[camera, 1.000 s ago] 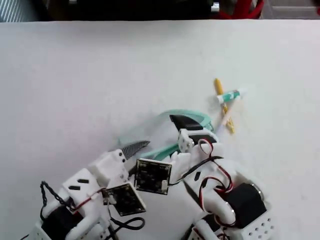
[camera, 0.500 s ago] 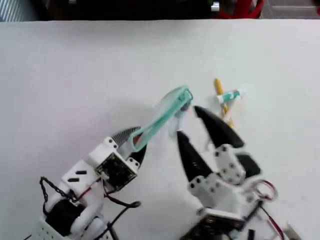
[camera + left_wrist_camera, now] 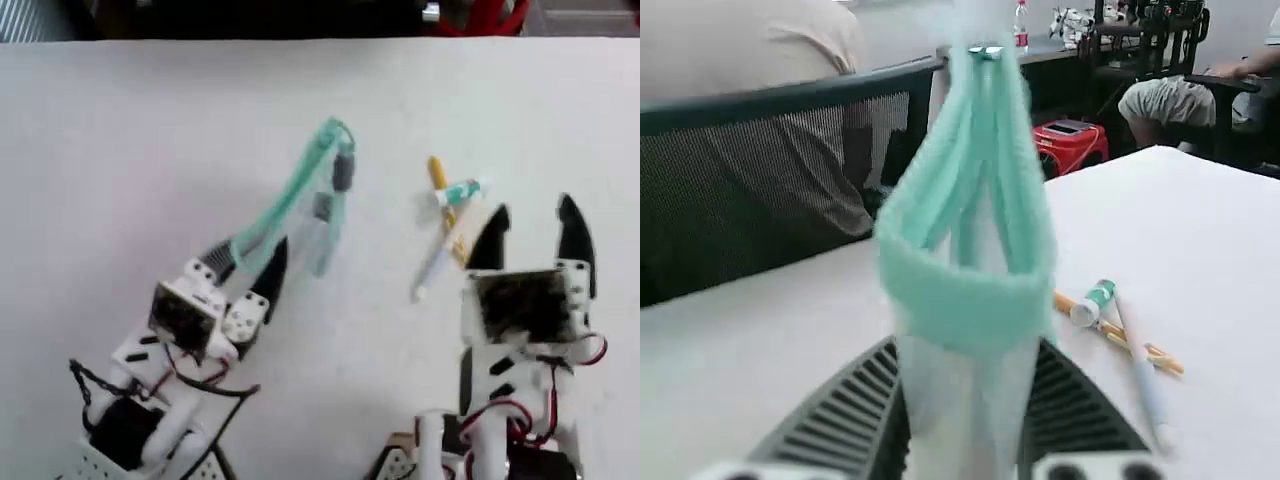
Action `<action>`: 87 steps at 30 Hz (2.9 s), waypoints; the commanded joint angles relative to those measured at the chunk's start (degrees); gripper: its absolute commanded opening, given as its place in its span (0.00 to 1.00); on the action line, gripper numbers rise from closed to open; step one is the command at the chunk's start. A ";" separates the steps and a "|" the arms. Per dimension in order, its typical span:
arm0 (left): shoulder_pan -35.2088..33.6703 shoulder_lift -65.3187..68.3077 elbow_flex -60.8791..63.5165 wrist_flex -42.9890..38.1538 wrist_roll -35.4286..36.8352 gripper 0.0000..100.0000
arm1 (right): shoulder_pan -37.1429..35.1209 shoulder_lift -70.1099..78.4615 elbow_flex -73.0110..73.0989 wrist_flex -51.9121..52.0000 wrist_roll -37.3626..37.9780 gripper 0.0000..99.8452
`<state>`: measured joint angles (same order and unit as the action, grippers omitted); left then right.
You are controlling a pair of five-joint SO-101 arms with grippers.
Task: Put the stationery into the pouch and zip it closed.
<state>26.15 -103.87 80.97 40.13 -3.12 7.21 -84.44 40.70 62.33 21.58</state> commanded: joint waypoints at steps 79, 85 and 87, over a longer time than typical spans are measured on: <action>-3.56 -0.66 7.65 0.97 5.01 0.21 | -4.00 97.27 -33.85 -4.79 -30.95 0.18; -3.38 -0.66 7.38 1.32 5.01 0.21 | -0.66 101.76 -35.25 -4.97 -30.95 0.18; -3.38 -0.66 7.38 1.32 5.01 0.21 | -0.48 102.73 -35.34 -5.14 -30.68 0.18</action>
<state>23.08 -104.13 90.29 41.27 1.54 5.89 18.24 7.74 57.93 -9.01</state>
